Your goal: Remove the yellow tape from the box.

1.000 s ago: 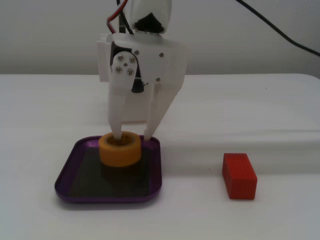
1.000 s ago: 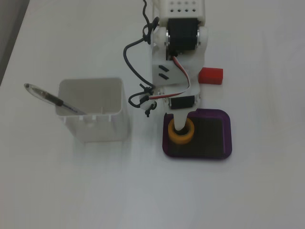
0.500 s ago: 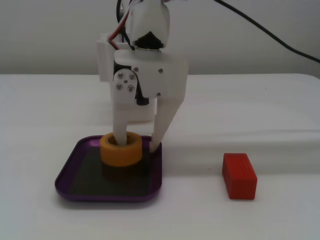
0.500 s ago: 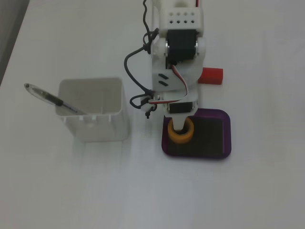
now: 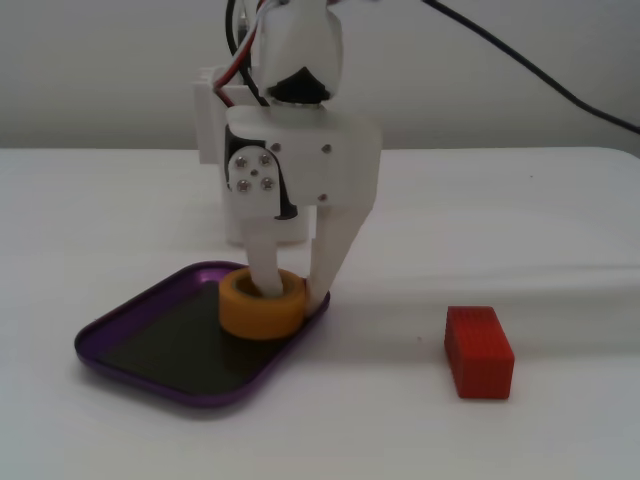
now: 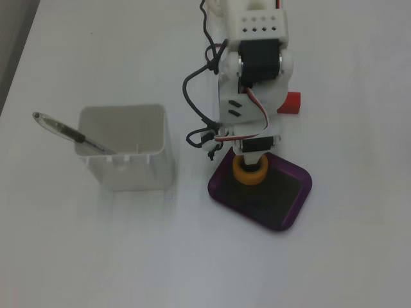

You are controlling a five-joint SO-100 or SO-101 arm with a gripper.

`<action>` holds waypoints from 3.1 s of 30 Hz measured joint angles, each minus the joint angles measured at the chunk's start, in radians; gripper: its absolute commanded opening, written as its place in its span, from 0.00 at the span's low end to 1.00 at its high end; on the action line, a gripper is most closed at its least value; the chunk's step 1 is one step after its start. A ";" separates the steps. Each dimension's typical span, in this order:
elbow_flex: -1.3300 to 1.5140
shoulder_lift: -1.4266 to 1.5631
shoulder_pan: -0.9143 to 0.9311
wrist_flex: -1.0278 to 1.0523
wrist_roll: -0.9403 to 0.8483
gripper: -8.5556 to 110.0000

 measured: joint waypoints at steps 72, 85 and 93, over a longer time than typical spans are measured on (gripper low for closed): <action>1.235 1.235 0.178 -0.181 -0.003 0.13; 1.427 1.948 0.158 -0.066 0.164 0.13; 1.884 2.391 0.149 -0.127 0.170 0.13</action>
